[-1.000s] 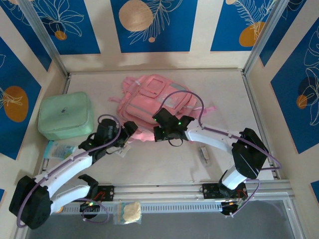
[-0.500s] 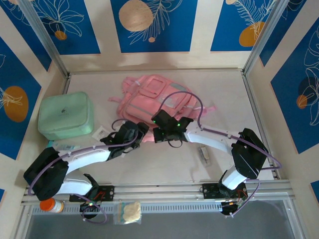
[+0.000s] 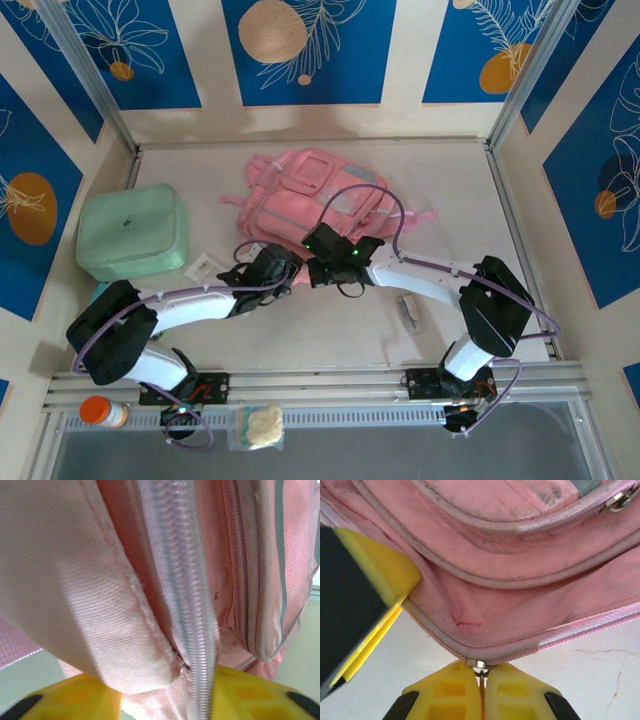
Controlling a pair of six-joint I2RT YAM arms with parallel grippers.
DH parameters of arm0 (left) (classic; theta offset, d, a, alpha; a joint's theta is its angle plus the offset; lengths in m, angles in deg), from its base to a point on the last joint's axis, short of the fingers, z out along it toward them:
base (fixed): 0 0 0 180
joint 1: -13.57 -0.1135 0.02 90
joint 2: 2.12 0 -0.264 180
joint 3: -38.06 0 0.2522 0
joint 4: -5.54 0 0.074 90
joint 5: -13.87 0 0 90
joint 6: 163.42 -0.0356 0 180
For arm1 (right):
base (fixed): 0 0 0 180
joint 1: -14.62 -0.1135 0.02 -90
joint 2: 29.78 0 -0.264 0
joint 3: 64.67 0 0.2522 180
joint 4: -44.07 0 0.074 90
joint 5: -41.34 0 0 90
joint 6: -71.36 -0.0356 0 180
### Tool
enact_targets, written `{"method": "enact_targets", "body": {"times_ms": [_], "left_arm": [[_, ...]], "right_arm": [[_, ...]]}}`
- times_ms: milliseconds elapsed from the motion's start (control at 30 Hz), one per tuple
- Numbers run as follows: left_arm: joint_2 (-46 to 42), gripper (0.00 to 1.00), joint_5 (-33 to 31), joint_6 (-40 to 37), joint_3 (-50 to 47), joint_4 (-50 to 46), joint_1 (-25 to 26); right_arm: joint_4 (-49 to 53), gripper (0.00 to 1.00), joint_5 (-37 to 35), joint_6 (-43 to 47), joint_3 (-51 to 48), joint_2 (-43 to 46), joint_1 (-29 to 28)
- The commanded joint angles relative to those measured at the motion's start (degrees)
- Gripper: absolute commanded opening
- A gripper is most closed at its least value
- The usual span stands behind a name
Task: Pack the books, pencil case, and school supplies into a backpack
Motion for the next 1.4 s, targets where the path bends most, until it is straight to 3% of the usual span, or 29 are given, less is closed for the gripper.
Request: {"method": "enact_targets", "body": {"times_ms": [0,267,633,1133,1367], "left_arm": [[-0.53,0.30,-2.58,-1.81,3.03,1.57,0.12],[-4.55,0.00,-6.79,-5.93,0.94,-4.48,-1.72],[-10.18,0.00,-3.55,-9.85,-4.98,-6.11,-10.18],[-15.52,0.00,1.46,-21.16,-4.15,-13.35,-19.14],[-14.76,0.00,4.37,-25.31,-2.65,-14.22,-20.14]], "right_arm": [[1.82,0.00,1.17,1.08,1.40,0.41,-1.61],[7.45,0.00,-2.32,2.26,1.14,2.02,-1.45],[9.72,0.00,-1.76,4.38,-1.80,4.40,4.54],[10.88,0.00,0.59,5.26,-3.57,5.02,17.60],[9.61,0.00,6.85,5.61,-2.22,4.58,15.95]]}}
